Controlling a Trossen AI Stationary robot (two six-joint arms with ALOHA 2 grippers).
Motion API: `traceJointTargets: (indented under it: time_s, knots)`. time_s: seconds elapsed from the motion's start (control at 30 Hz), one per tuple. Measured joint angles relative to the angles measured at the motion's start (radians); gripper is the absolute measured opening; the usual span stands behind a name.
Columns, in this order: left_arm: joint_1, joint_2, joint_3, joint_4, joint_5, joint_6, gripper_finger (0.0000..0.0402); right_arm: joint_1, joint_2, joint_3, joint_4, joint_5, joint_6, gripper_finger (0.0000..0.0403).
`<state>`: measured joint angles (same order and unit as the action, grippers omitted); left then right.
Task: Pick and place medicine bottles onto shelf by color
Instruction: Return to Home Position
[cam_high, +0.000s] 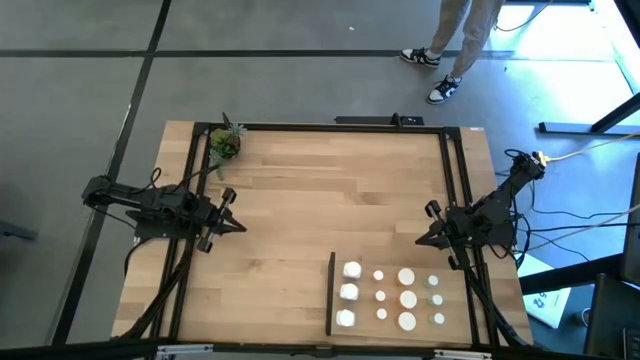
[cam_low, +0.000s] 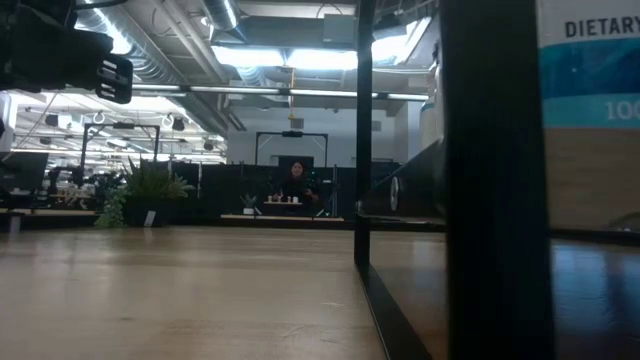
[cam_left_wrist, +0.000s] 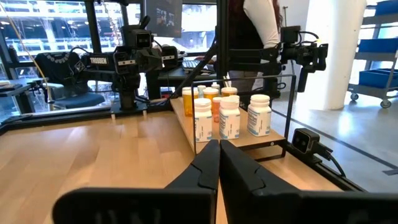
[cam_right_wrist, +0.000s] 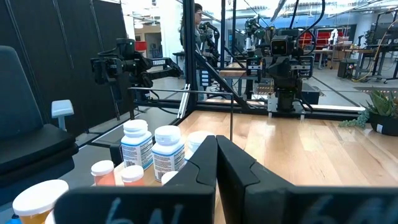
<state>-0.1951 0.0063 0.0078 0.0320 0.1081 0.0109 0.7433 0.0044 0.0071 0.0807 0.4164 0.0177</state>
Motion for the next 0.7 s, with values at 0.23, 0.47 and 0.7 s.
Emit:
traceJointTargets:
  time_s: [0.23,0.47,0.7]
  knots:
    - [0.0,0.0,0.0,0.0,0.0,0.0,0.001,0.0,0.0,0.0,0.0,0.0,0.0,0.0006]
    - [0.0,0.0,0.0,0.0,0.0,0.0,0.0024,0.0,0.0,0.0,0.0,0.0,0.0,0.0006]
    - [0.0,0.0,0.0,0.0,0.0,0.0,0.0031,0.0,0.0,0.0,0.0,0.0,0.0,0.0006]
